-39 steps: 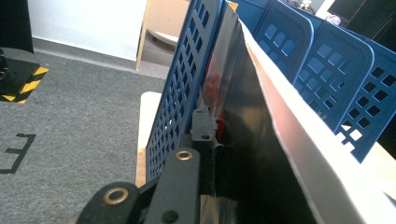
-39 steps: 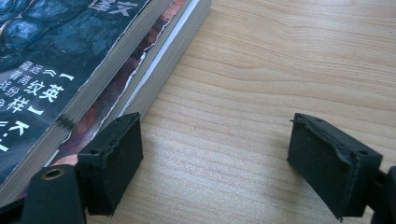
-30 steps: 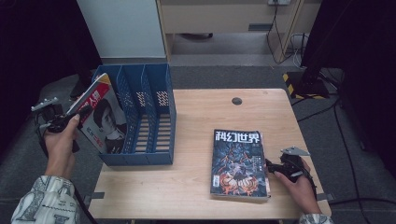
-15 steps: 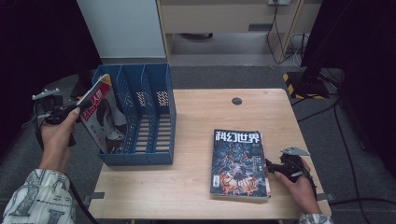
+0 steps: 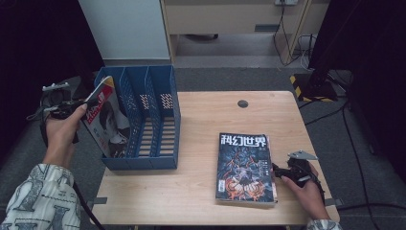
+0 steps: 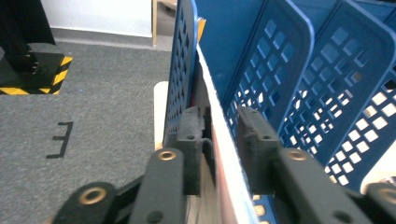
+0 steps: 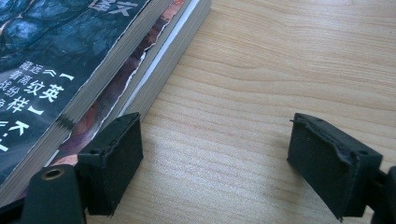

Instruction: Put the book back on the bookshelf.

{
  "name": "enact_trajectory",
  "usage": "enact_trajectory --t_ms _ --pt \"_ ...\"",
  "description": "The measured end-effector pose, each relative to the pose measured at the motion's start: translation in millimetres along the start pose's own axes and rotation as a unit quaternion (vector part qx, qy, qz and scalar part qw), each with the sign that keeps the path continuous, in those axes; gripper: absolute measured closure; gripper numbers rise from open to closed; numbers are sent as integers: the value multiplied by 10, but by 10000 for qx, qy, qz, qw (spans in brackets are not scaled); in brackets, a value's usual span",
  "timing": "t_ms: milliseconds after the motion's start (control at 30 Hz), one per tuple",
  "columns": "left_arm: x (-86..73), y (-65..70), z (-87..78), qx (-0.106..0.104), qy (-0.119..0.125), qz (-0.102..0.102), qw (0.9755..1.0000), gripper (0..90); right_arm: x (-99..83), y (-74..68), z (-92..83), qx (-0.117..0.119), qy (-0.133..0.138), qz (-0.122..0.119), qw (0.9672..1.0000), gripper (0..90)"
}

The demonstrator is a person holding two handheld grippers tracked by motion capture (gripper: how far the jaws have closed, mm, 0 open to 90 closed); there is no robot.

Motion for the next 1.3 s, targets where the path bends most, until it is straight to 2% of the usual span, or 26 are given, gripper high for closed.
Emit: enact_trajectory --t_ms 67,133,267,533,767,933,1300 --pt "0 -8 5 -1 -21 -33 10000 747 0 1 0 2 2 -7 10000 181" --pt "3 -23 4 20 -44 -38 10000 819 0 1 0 -1 -1 -5 10000 181" --pt "4 -64 -16 43 -86 -45 9999 858 0 1 0 -1 -1 -5 10000 181" --pt "17 -62 -78 58 -6 -39 10000 862 0 0 0 0 1 -2 10000 181" --pt "60 -52 -170 27 176 -68 9998 863 0 1 0 2 1 -10 10000 181" --pt "120 -64 -238 -8 392 -66 9992 864 0 0 0 -1 0 0 10000 181" --pt "168 -45 -264 -28 587 -36 9983 864 0 0 0 -1 -1 -2 10000 181"
Point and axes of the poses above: each handheld gripper's, and its own axes: z roughly forward along the jaws, x roughly out of its top, y roughly to its right, the point moved 7 cm from there along z, roughly forward along the jaws, and after that the axes turned 2 degrees about z, right-handed, at the moved point
